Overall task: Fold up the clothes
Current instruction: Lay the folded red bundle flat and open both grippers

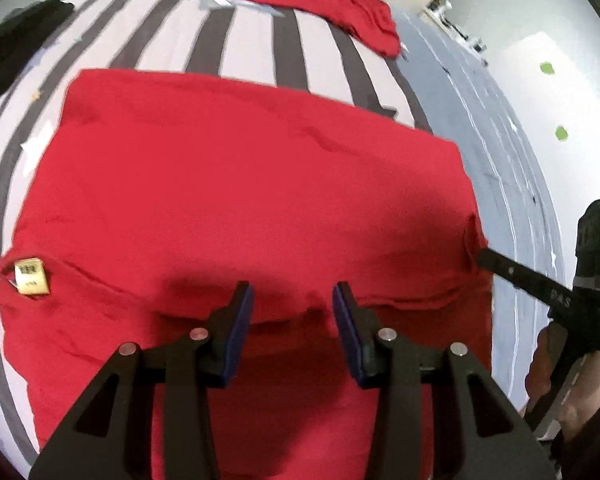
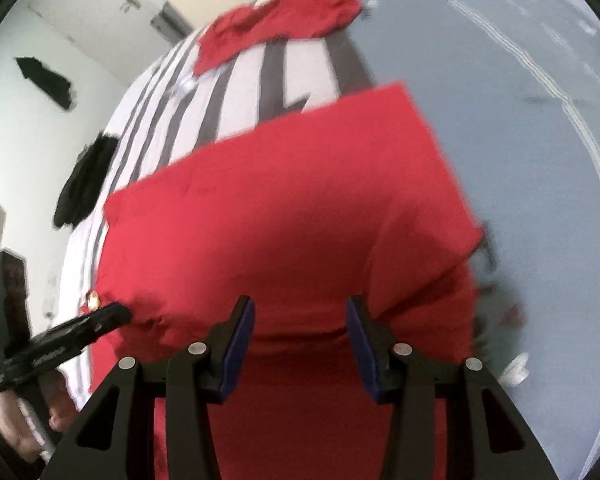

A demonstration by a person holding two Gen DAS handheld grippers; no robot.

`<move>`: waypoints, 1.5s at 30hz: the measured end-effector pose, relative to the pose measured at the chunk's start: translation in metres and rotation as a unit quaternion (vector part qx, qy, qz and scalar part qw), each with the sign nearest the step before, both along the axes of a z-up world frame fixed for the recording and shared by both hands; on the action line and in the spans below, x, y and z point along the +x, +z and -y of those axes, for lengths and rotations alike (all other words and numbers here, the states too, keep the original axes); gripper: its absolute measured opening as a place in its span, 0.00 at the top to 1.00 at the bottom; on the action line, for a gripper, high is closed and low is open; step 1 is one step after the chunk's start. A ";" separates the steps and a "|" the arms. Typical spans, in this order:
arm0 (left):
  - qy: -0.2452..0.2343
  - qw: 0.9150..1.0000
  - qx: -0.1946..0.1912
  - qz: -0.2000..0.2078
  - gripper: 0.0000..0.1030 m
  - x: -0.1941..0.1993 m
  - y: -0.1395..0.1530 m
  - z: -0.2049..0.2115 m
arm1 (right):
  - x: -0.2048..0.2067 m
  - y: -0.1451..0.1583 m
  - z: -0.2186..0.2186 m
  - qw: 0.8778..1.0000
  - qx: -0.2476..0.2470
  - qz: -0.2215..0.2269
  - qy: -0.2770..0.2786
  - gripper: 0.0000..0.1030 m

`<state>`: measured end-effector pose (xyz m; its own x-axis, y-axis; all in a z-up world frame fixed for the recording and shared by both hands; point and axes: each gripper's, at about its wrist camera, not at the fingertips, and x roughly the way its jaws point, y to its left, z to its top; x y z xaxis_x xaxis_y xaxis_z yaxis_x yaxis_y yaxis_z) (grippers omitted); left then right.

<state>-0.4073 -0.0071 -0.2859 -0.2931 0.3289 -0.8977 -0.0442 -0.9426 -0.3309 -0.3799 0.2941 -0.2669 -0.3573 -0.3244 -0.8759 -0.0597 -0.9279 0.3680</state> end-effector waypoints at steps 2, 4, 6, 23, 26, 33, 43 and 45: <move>0.016 1.000 -0.008 -0.009 0.63 -0.008 0.004 0.010 | -0.009 -0.001 -0.011 1.000 0.012 -0.014 -0.015 0.57; 0.032 0.999 -0.021 -0.017 0.63 -0.008 0.007 0.027 | -0.019 -0.001 -0.021 0.999 0.024 -0.028 -0.030 0.57; 0.043 0.998 -0.039 -0.022 0.63 -0.009 0.009 0.043 | -0.025 -0.001 -0.021 0.999 0.024 -0.037 -0.026 0.57; 0.116 0.983 -0.140 0.013 0.63 0.006 -0.017 0.150 | 0.003 -0.020 -0.028 0.995 0.097 0.001 -0.035 0.59; 0.136 0.981 -0.139 0.028 0.63 0.017 -0.020 0.171 | 0.026 -0.018 -0.041 0.992 0.114 0.013 -0.045 0.59; 0.125 0.980 -0.152 0.005 0.63 0.014 -0.007 0.173 | 0.028 0.007 -0.036 0.994 0.087 -0.022 -0.061 0.59; 0.108 0.981 -0.159 0.024 0.63 0.016 -0.024 0.181 | -0.049 -0.020 -0.012 0.993 0.117 -0.016 -0.026 0.59; 0.105 0.981 -0.161 0.032 0.63 0.025 -0.027 0.184 | -0.039 -0.026 -0.018 0.993 0.113 0.002 -0.030 0.59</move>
<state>-0.3823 -0.1911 -0.3127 -0.2631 -0.0364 -0.9641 0.1735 -0.9848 -0.0101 -0.4192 0.3121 -0.2930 -0.3673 -0.0969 -0.9250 -0.1186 -0.9816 0.1499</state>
